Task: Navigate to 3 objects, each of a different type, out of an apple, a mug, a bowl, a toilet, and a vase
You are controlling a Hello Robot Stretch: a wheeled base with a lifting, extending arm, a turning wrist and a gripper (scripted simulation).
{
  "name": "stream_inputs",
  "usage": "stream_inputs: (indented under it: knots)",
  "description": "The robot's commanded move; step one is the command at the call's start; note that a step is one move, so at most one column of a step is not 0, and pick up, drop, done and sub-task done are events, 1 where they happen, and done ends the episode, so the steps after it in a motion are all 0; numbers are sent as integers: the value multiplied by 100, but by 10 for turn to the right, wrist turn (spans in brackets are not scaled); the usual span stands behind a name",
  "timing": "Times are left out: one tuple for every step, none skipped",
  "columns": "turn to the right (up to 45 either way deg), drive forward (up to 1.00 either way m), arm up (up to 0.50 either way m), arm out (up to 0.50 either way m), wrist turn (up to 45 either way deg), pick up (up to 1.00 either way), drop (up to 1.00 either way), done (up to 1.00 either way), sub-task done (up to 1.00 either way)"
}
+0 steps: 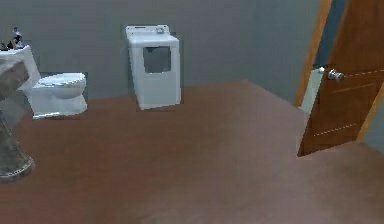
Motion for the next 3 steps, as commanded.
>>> stream_inputs:
  knots:
    - [0,20,0,0,0,0,0,0,0]
    - [-270,0,0,0,0,0,0,0,0]
    - [0,100,0,0,0,0,0,0,0]
